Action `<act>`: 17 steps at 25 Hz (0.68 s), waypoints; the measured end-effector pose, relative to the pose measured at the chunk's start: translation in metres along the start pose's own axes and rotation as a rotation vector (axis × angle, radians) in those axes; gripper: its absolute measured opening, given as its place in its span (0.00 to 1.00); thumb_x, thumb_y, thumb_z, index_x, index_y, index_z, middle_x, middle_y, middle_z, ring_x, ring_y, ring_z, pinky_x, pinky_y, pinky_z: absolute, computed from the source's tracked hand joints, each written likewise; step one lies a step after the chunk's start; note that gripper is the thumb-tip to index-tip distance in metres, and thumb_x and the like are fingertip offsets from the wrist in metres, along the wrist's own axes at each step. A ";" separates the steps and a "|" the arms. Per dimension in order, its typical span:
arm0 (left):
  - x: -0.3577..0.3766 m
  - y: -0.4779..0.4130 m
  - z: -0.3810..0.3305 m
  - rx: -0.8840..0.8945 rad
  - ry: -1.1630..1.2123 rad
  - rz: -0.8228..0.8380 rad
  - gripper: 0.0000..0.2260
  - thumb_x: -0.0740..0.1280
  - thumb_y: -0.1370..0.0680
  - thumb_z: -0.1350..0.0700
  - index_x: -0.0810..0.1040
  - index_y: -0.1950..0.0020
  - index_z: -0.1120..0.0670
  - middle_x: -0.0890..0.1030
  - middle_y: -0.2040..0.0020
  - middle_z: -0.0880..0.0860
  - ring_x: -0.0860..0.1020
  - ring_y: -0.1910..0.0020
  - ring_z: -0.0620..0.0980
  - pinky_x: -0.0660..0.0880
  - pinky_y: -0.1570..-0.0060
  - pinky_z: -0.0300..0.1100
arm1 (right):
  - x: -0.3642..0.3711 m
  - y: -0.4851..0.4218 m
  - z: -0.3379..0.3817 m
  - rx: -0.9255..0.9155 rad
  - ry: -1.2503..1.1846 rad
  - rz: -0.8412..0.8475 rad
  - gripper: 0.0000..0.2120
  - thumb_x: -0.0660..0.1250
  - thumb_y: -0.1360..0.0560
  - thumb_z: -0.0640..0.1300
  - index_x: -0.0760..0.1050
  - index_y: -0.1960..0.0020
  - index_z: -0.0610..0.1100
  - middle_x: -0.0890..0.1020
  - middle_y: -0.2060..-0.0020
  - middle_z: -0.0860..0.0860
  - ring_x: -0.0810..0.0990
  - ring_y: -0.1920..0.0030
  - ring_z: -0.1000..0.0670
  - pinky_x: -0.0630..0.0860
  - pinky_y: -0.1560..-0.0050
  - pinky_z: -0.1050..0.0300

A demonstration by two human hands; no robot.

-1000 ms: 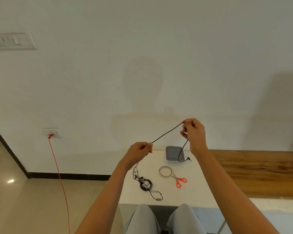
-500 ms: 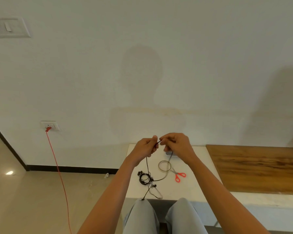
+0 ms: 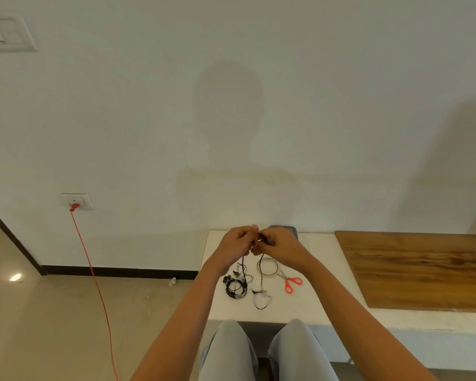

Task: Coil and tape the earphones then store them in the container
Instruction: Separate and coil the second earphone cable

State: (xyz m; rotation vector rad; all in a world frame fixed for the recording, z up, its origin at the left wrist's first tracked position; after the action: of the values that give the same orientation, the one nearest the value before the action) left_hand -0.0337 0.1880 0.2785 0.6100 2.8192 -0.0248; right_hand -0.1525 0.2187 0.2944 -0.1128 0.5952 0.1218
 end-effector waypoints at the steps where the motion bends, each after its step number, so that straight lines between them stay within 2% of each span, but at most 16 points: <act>1: -0.001 -0.002 0.000 -0.004 -0.010 -0.012 0.20 0.59 0.19 0.45 0.71 0.69 0.51 0.68 0.73 0.45 0.65 0.71 0.45 0.67 0.63 0.40 | -0.003 -0.001 -0.003 0.020 -0.051 -0.050 0.07 0.67 0.25 0.40 0.81 0.59 0.47 0.84 0.66 0.52 0.85 0.62 0.50 0.81 0.52 0.50; 5: -0.007 0.000 0.018 -0.005 -0.031 0.027 0.20 0.58 0.19 0.44 0.71 0.65 0.54 0.69 0.71 0.48 0.65 0.70 0.45 0.66 0.65 0.38 | -0.038 -0.004 -0.005 0.097 -0.370 -0.321 0.09 0.62 0.22 0.34 0.81 0.54 0.39 0.84 0.62 0.44 0.85 0.66 0.48 0.82 0.57 0.50; 8: -0.014 0.003 0.035 -0.035 0.030 0.017 0.19 0.58 0.18 0.45 0.71 0.63 0.55 0.69 0.70 0.47 0.65 0.70 0.44 0.66 0.65 0.36 | -0.065 -0.005 -0.010 0.067 -0.628 -0.538 0.10 0.59 0.20 0.35 0.79 0.53 0.36 0.83 0.62 0.42 0.83 0.66 0.49 0.83 0.60 0.54; 11: -0.017 0.001 0.040 -0.058 0.050 -0.038 0.18 0.58 0.18 0.46 0.70 0.63 0.55 0.69 0.69 0.48 0.66 0.69 0.45 0.67 0.65 0.36 | -0.063 -0.004 -0.022 0.132 -0.697 -0.638 0.09 0.58 0.20 0.36 0.77 0.52 0.38 0.82 0.61 0.43 0.82 0.63 0.47 0.83 0.56 0.52; 12: -0.015 0.000 0.038 -0.060 0.062 -0.037 0.18 0.58 0.18 0.47 0.70 0.64 0.55 0.69 0.70 0.48 0.66 0.70 0.45 0.68 0.65 0.36 | -0.057 -0.006 -0.025 0.166 -0.581 -0.584 0.07 0.59 0.21 0.37 0.76 0.49 0.39 0.82 0.58 0.45 0.81 0.59 0.47 0.81 0.52 0.51; 13: -0.013 0.000 0.034 -0.061 0.086 -0.027 0.17 0.58 0.18 0.47 0.70 0.64 0.54 0.69 0.70 0.48 0.67 0.70 0.44 0.68 0.66 0.36 | -0.049 -0.008 -0.027 0.197 -0.367 -0.476 0.09 0.62 0.23 0.38 0.74 0.43 0.41 0.81 0.51 0.48 0.80 0.52 0.48 0.79 0.46 0.52; 15: -0.007 -0.002 0.023 -0.055 0.126 -0.001 0.17 0.59 0.18 0.49 0.72 0.65 0.53 0.70 0.70 0.47 0.68 0.71 0.43 0.69 0.66 0.36 | -0.023 -0.012 -0.026 0.144 -0.025 -0.190 0.27 0.67 0.27 0.39 0.64 0.30 0.46 0.73 0.38 0.54 0.71 0.39 0.55 0.69 0.38 0.58; 16: -0.006 -0.004 0.019 -0.050 0.136 0.008 0.17 0.59 0.18 0.50 0.72 0.65 0.53 0.70 0.70 0.47 0.69 0.71 0.44 0.70 0.66 0.36 | -0.012 -0.012 -0.020 0.068 0.020 -0.097 0.32 0.69 0.28 0.40 0.61 0.27 0.50 0.70 0.35 0.56 0.67 0.35 0.59 0.65 0.36 0.61; 17: -0.004 -0.006 0.014 -0.046 0.146 0.012 0.16 0.59 0.18 0.51 0.73 0.65 0.53 0.71 0.70 0.47 0.69 0.70 0.44 0.70 0.66 0.37 | -0.005 -0.012 -0.014 -0.009 0.012 -0.043 0.32 0.69 0.27 0.42 0.61 0.27 0.54 0.70 0.33 0.59 0.66 0.34 0.63 0.64 0.35 0.63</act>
State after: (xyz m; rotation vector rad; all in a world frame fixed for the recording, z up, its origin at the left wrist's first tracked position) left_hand -0.0291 0.1796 0.2653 0.6432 2.9466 0.0897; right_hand -0.1624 0.2050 0.2867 -0.1347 0.6043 0.0816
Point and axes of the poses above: each hand's wrist, its own y-axis away from the middle knuckle, its own x-axis out of the palm, z = x × y, the point moved 6 cm from there along -y, towards the middle knuckle
